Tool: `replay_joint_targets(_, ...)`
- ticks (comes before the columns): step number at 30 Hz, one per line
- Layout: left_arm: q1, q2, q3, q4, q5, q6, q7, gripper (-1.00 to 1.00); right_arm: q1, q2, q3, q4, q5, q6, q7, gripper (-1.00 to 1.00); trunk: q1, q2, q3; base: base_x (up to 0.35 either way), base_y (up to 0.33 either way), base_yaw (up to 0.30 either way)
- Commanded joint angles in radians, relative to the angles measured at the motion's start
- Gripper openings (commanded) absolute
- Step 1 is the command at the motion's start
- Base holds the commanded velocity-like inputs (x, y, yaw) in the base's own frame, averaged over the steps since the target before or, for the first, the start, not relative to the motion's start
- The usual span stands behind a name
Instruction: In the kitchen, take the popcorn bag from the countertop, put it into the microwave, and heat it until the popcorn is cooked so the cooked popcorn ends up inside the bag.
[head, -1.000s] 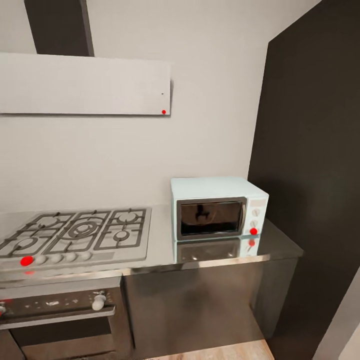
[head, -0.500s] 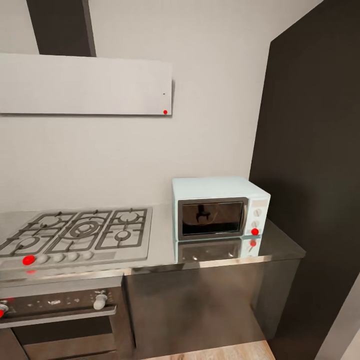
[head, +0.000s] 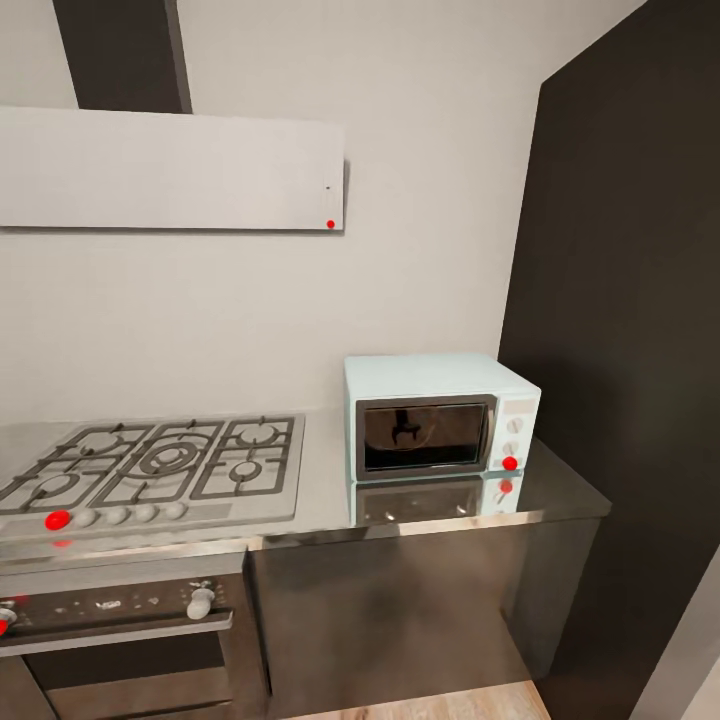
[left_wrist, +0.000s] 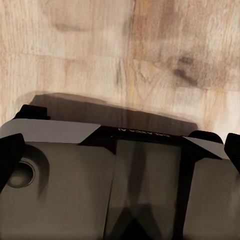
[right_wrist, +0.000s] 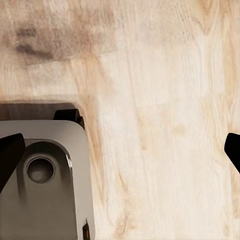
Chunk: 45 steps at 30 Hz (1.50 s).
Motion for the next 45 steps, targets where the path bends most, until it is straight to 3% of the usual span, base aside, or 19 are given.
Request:
replay_joint_targets(1, -0.001, 0.0, -0.008, 0.001, 0.011, -0.001, -0.004, 1.0, -0.001, 0.0, -0.003, 0.003, 0.0, -0.005, 0.004, 1.0, 0.0, -0.001, -0.001, 0.0, 0.0, 0.0)
replay_joint_targets(4, -0.001, 0.0, -0.008, 0.001, 0.011, -0.001, -0.004, 1.0, -0.001, 0.0, -0.003, -0.015, 0.004, 0.002, 0.004, 1.0, 0.0, -0.001, -0.001, 0.0, 0.0, 0.0)
replay_joint_targets(8, -0.001, 0.0, -0.008, 0.001, 0.011, -0.001, -0.004, 1.0, -0.001, 0.03, -0.004, -0.242, 0.007, 0.035, -0.014, 1.0, 0.0, -0.001, -0.001, 0.0, 0.0, 0.0)
replay_joint_targets(13, -0.001, 0.0, -0.008, 0.001, 0.011, -0.001, -0.004, 1.0, -0.001, 0.032, -0.002, -0.697, 0.006, 0.353, -0.001, 1.0, 0.0, -0.001, -0.001, 0.0, 0.0, 0.0)
replay_joint_targets(18, -0.001, 0.001, -0.008, 0.001, 0.011, -0.001, -0.004, 1.0, -0.001, 0.031, -0.006, -1.114, 0.007, 0.59, 0.0, 1.0, 0.0, -0.001, -0.001, 0.0, 0.0, 0.0)
replay_joint_targets(21, -0.001, 0.001, -0.008, 0.001, 0.011, -0.001, -0.004, 1.0, -0.002, 0.036, -0.008, -1.356, 0.006, 0.662, -0.006, 1.0, 0.0, -0.001, -0.001, 0.0, 0.0, 0.0)
replay_joint_targets(24, -0.001, 0.001, -0.008, 0.001, 0.011, -0.001, -0.004, 1.0, -0.006, 0.036, -0.01, -1.453, 0.001, 0.712, -0.009, 1.0, 0.0, -0.001, -0.001, 0.0, 0.0, 0.0)
replay_joint_targets(25, -0.001, 0.001, -0.008, 0.001, 0.011, -0.001, -0.004, 1.0, -0.014, 0.036, -0.011, -1.456, 0.0, 0.719, -0.009, 1.0, 0.0, -0.001, -0.001, 0.0, 0.0, 0.0)
replay_joint_targets(26, -0.001, 0.001, -0.008, 0.001, 0.011, -0.001, -0.004, 1.0, -0.087, 0.036, -0.015, -1.465, -0.003, 0.764, -0.01, 1.0, 0.0, -0.001, -0.001, 0.0, 0.0, 0.0)
replay_joint_targets(31, -0.001, 0.001, -0.008, 0.001, 0.011, -0.001, -0.004, 1.0, -0.267, 0.034, -0.039, -1.469, -0.003, 0.886, -0.018, 1.0, 0.0, -0.001, -0.001, 0.0, 0.0, 0.0)
replay_joint_targets(36, -0.001, 0.001, -0.008, 0.001, 0.008, -0.001, -0.004, 1.0, -0.371, 0.042, -0.044, -1.47, -0.015, 0.885, -0.149, 1.0, 0.0, -0.001, -0.001, 0.0, 0.0, 0.0)
replay_joint_targets(41, -0.001, 0.001, -0.008, 0.0, 0.008, -0.001, -0.004, 1.0, -0.378, 0.072, -0.034, -1.38, -0.022, 0.664, -0.161, 1.0, 0.0, -0.001, -0.001, 0.0, 0.0, 0.0)
replay_joint_targets(42, -0.001, 0.001, -0.008, 0.0, 0.007, -0.001, -0.004, 1.0, -0.378, 0.074, -0.026, -1.289, -0.019, 0.562, -0.159, 1.0, 0.0, -0.001, -0.001, 0.0, 0.0, 0.0)
replay_joint_targets(43, -0.001, 0.001, -0.008, 0.0, 0.007, -0.001, -0.004, 1.0, -0.379, 0.072, -0.021, -1.236, -0.018, 0.517, -0.154, 1.0, 0.0, -0.001, -0.001, 0.0, 0.0, 0.0)
replay_joint_targets(44, -0.001, 0.002, -0.008, 0.0, 0.007, -0.001, -0.004, 1.0, -0.379, 0.067, -0.016, -1.124, -0.015, 0.431, -0.122, 1.0, 0.0, -0.001, -0.001, 0.0, 0.0, 0.0)
replay_joint_targets(45, -0.001, 0.002, -0.008, 0.0, 0.007, -0.001, -0.004, 1.0, -0.379, 0.066, -0.019, -1.095, -0.018, 0.414, -0.099, 1.0, 0.0, -0.001, -0.001, 0.0, 0.0, 0.0)
